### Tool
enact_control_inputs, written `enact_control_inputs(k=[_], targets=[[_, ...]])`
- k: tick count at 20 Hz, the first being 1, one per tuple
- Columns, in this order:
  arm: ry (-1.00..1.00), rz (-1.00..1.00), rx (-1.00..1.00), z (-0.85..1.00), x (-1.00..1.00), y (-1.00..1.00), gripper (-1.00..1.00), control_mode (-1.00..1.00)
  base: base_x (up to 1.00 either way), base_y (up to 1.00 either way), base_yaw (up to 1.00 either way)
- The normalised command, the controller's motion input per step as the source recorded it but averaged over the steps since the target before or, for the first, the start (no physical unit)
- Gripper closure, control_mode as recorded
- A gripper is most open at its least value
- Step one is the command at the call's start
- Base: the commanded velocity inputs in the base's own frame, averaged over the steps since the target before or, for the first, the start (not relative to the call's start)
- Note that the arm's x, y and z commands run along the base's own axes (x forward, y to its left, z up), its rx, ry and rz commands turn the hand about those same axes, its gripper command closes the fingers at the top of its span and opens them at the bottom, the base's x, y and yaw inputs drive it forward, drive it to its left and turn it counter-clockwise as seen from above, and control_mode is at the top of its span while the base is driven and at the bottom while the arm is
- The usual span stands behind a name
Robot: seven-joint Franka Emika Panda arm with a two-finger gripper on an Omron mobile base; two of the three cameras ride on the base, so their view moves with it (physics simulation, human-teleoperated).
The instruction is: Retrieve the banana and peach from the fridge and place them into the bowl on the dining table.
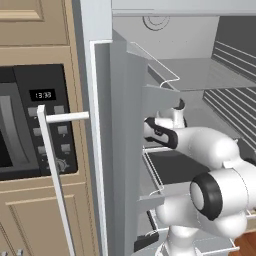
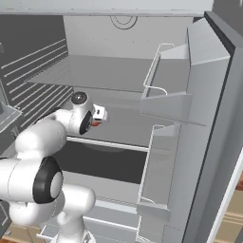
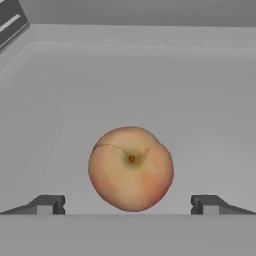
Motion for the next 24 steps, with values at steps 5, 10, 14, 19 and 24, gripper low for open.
enact_control_inputs(k=[5, 10, 14, 19, 24], targets=[[0.0, 0.0, 0.0, -0.17, 0.12, 0.0, -1.0, -1.0, 0.0, 0.0, 0.0], [0.0, 0.0, 0.0, -0.17, 0.13, 0.0, -1.0, -1.0, 0.0, 0.0, 0.0], [0.0, 0.0, 0.0, -0.16, 0.12, 0.0, -1.0, -1.0, 0.0, 0.0, 0.0], [0.0, 0.0, 0.0, -0.13, 0.13, 0.0, -1.0, -1.0, 0.0, 0.0, 0.0], [0.0, 0.0, 0.0, -0.17, 0.07, 0.0, 1.0, -1.0, 0.0, 0.0, 0.0]])
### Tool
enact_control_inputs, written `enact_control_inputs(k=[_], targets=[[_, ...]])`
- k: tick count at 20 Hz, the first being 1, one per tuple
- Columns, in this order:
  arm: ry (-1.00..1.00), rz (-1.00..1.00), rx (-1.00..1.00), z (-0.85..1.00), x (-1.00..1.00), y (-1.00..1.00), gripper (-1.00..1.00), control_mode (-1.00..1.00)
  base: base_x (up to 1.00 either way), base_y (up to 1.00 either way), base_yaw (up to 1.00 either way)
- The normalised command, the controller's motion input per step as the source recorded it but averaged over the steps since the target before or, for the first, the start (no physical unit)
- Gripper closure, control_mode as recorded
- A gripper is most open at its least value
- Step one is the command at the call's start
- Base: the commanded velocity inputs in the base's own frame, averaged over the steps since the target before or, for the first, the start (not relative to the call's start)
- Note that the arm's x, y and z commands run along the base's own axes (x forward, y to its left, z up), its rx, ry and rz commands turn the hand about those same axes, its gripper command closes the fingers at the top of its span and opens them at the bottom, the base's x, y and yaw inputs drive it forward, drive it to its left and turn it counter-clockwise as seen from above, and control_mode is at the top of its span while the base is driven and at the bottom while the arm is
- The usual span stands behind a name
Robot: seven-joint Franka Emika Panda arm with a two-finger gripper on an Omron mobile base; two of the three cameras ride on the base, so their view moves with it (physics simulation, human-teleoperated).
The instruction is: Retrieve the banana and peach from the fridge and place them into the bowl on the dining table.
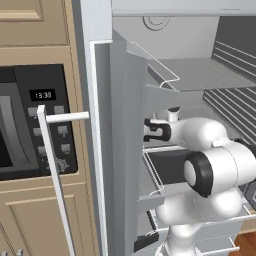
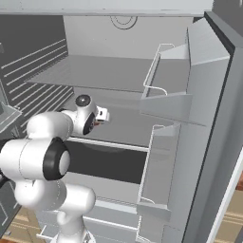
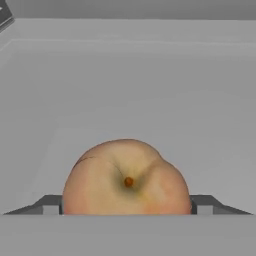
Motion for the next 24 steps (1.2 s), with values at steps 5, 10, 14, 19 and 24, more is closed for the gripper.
enact_control_inputs(k=[5, 10, 14, 19, 24], targets=[[0.09, 0.0, 0.0, -0.38, -0.02, 0.0, 1.0, -1.0, 0.0, 0.0, 0.0], [0.1, 0.0, 0.0, -0.48, -0.09, 0.0, 1.0, -1.0, 0.0, 0.0, 0.0], [0.0, 0.0, 0.0, -0.06, 0.0, 0.0, 1.0, -1.0, 0.0, 0.0, 0.0], [-0.1, 0.0, 0.0, -0.02, -0.75, -0.04, 1.0, -1.0, 0.0, 0.0, 0.0], [-0.29, 0.0, 0.0, 0.29, -1.0, -0.16, 1.0, -1.0, 0.0, 0.0, 0.0]])
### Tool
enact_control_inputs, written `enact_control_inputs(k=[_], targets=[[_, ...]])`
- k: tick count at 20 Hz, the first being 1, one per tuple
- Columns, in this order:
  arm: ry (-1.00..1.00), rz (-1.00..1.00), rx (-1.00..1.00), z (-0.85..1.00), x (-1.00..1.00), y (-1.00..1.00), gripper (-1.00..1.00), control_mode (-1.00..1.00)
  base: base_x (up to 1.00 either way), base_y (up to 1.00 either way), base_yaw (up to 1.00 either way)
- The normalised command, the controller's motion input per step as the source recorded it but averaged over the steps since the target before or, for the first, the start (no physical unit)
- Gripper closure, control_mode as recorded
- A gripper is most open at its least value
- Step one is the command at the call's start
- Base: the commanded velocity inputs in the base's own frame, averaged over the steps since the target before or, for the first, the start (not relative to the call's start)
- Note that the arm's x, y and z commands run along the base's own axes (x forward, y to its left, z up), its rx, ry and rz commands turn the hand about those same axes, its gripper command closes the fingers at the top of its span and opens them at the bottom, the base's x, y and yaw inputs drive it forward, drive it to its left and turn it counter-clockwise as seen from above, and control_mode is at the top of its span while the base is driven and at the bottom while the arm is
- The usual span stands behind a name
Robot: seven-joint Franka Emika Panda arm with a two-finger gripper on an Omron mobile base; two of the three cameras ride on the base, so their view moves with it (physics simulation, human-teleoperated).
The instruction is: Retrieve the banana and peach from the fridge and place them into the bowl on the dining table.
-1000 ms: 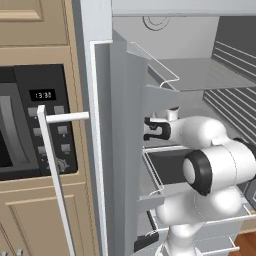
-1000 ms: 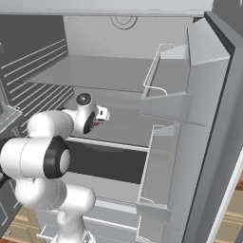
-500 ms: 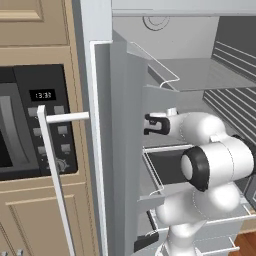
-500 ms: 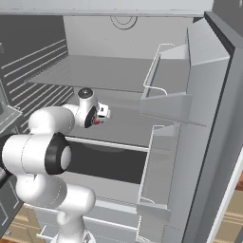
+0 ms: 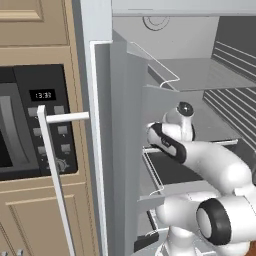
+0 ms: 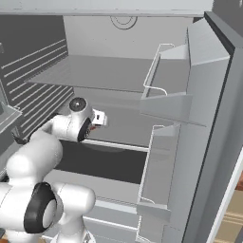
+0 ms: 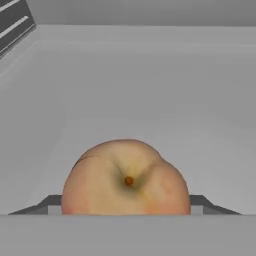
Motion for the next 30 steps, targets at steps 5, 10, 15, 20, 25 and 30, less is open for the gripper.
enact_control_inputs(k=[5, 10, 15, 20, 25, 30], targets=[[-0.22, 0.0, 0.0, 0.88, -1.0, -0.19, 1.0, -1.0, 0.0, 0.0, 0.0], [-0.04, 0.0, 0.0, 1.0, -1.0, -0.21, 1.0, -1.0, 0.0, 0.0, 0.0], [0.04, 0.0, 0.0, 1.0, -1.0, -0.08, 1.0, -1.0, 0.0, 0.0, 0.0], [0.24, 0.0, 0.0, 0.98, -0.9, -0.01, 1.0, -1.0, 0.0, 0.0, 0.0], [0.1, 0.0, 0.0, 0.51, -0.71, 0.0, 1.0, -1.0, 0.0, 0.0, 0.0], [-0.07, -0.01, 0.0, 0.02, -0.79, -0.06, 1.0, -1.0, 0.0, 0.0, 0.0]])
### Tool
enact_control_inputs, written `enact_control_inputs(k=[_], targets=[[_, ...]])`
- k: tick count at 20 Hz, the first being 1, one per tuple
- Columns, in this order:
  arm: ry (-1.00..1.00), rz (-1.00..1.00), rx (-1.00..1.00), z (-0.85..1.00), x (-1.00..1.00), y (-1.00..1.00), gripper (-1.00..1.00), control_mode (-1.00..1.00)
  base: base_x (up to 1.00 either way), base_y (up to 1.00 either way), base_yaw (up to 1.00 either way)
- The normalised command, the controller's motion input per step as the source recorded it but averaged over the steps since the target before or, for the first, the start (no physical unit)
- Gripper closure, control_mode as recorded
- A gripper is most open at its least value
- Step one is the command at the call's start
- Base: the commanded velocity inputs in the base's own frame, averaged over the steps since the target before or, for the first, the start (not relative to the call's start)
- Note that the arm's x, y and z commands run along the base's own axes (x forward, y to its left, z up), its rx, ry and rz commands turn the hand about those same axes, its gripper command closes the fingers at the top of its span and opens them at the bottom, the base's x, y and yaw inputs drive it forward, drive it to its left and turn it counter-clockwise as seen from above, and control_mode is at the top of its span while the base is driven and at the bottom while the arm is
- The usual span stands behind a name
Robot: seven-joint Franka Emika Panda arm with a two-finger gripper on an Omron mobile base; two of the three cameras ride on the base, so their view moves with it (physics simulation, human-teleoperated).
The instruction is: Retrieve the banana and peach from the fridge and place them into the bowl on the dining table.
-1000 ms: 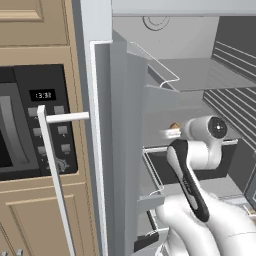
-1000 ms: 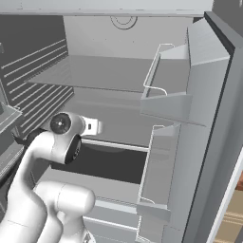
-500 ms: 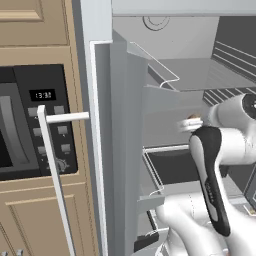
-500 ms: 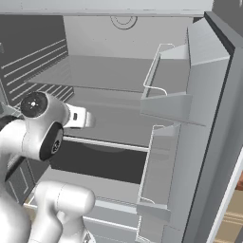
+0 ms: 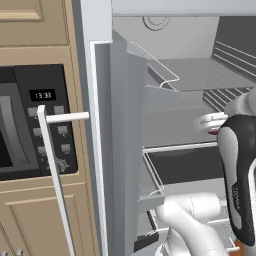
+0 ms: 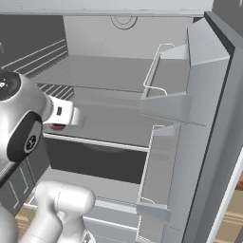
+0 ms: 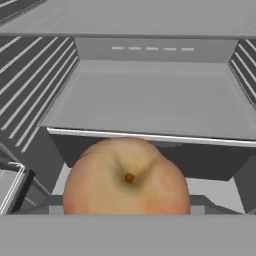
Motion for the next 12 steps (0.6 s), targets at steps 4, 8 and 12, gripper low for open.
enact_control_inputs(k=[4, 8, 12], targets=[[-0.05, 0.0, 0.0, 0.0, -0.56, -0.01, 1.0, 1.0, -0.22, 0.0, 0.0], [0.0, 0.0, 0.0, 0.0, 0.0, 0.0, 1.0, 1.0, -0.99, 0.0, 0.0], [0.0, 0.0, 0.0, 0.0, 0.0, 0.0, 1.0, 1.0, -1.0, 0.0, 0.0]])
